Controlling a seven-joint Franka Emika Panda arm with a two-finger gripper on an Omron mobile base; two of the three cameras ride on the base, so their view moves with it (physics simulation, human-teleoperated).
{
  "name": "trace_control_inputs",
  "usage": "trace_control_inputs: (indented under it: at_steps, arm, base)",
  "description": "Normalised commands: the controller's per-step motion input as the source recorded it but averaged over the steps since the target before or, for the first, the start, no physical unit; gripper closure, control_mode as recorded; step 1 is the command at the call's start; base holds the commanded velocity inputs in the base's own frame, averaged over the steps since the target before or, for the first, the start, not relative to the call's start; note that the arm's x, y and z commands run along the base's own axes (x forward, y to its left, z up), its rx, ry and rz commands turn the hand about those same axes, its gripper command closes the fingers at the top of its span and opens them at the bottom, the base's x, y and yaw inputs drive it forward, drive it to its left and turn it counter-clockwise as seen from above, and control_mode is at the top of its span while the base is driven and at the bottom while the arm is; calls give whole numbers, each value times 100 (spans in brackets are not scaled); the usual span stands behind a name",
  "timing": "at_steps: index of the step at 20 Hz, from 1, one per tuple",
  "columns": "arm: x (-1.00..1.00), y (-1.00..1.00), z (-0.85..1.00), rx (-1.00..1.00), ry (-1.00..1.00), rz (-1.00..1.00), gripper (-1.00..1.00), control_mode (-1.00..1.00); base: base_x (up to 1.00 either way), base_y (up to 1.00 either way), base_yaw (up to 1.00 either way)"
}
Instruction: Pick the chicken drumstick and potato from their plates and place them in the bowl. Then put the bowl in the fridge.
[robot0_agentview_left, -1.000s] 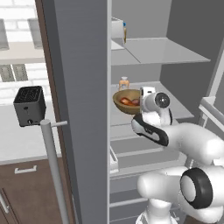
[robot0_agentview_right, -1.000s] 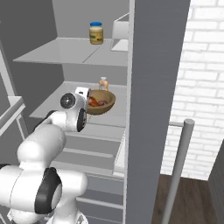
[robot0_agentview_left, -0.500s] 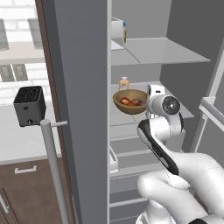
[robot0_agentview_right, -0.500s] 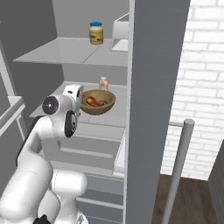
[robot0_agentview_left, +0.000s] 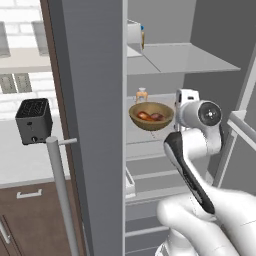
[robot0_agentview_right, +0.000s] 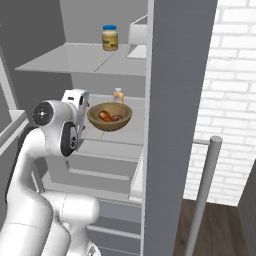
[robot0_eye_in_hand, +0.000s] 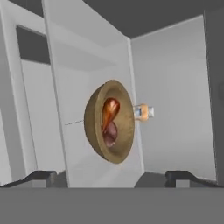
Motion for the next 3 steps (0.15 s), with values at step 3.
trace_control_inputs:
  at_steps: [3]
  arm:
    - [-68,0,67,-3,14,0,-100,-100]
  base:
    - [0,0,0]
